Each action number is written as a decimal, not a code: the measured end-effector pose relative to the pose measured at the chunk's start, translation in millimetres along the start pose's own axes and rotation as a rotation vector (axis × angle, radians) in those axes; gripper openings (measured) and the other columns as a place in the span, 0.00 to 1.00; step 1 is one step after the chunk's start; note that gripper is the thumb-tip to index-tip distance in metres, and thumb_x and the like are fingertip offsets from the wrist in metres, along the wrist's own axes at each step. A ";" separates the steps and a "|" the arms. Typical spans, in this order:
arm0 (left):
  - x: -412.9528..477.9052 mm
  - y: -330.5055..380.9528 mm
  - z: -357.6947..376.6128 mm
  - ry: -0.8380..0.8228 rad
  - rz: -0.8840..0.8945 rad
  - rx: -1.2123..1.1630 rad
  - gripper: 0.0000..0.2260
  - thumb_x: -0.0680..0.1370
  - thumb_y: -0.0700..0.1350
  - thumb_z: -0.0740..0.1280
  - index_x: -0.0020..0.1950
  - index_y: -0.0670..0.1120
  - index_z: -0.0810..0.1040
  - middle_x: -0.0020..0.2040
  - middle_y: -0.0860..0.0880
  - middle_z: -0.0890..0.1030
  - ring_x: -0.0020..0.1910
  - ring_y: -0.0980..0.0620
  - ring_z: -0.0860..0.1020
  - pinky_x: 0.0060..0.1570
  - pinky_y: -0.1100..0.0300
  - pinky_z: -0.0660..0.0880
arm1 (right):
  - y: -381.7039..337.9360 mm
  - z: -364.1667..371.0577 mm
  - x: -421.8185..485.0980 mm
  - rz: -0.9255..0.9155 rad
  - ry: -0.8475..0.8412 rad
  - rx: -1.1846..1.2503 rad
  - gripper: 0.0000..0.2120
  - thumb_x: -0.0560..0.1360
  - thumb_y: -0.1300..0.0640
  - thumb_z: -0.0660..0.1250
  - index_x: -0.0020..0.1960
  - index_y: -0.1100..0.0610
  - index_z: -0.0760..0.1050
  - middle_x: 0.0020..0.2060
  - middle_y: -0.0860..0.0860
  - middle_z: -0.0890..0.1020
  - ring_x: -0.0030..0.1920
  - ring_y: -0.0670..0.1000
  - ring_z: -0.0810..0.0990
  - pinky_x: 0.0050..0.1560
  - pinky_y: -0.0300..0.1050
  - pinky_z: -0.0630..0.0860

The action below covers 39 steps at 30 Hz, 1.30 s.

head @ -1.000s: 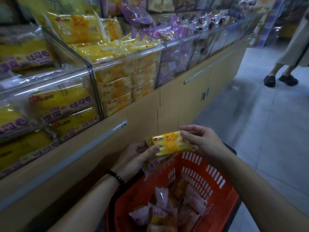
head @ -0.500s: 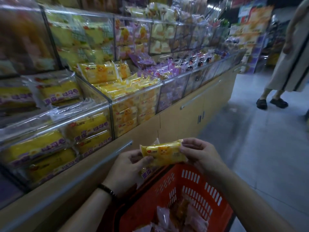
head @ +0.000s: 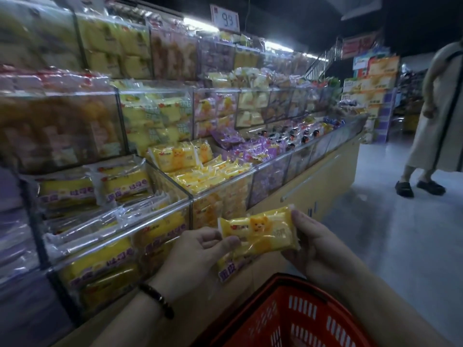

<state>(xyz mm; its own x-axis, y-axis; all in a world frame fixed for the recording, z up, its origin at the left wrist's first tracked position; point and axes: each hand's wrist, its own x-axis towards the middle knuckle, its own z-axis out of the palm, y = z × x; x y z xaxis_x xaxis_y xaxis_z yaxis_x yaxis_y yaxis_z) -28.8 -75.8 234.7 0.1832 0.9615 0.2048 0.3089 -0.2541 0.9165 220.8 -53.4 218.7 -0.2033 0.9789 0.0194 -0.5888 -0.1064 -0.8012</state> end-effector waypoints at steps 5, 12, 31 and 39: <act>6.1 27.8 -15.9 0.075 0.116 0.032 0.12 0.73 0.57 0.75 0.50 0.51 0.89 0.53 0.53 0.88 0.51 0.54 0.87 0.53 0.50 0.83 | -21.0 21.5 8.3 -0.230 -0.010 -0.265 0.28 0.67 0.42 0.80 0.54 0.61 0.78 0.45 0.59 0.81 0.44 0.57 0.81 0.43 0.51 0.79; 35.0 75.3 -73.6 0.228 0.331 0.343 0.06 0.73 0.61 0.74 0.37 0.64 0.85 0.44 0.61 0.83 0.42 0.59 0.83 0.38 0.65 0.77 | -93.3 68.1 28.0 -0.478 -0.339 -0.865 0.23 0.70 0.47 0.81 0.63 0.48 0.82 0.54 0.56 0.83 0.51 0.59 0.85 0.48 0.51 0.84; 75.6 49.3 -226.9 0.307 0.210 0.326 0.10 0.71 0.46 0.80 0.48 0.59 0.89 0.55 0.57 0.86 0.51 0.50 0.87 0.35 0.55 0.84 | -87.8 150.6 241.8 -0.621 -0.092 -1.583 0.13 0.80 0.67 0.68 0.53 0.48 0.81 0.63 0.44 0.74 0.62 0.49 0.77 0.37 0.25 0.74; 78.1 47.6 -256.0 0.224 0.109 0.463 0.10 0.69 0.52 0.80 0.48 0.64 0.88 0.57 0.61 0.84 0.58 0.56 0.82 0.48 0.58 0.84 | -47.8 144.6 297.9 -0.556 0.085 -1.773 0.17 0.77 0.60 0.74 0.56 0.38 0.81 0.66 0.45 0.72 0.67 0.56 0.74 0.65 0.60 0.78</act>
<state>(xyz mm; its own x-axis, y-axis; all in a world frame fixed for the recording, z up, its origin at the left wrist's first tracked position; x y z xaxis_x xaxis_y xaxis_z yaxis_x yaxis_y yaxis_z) -238.8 14.0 382.2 0.0493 0.9127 0.4056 0.6888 -0.3251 0.6480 75.3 218.0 349.2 -0.2301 0.8439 0.4846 0.8480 0.4182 -0.3255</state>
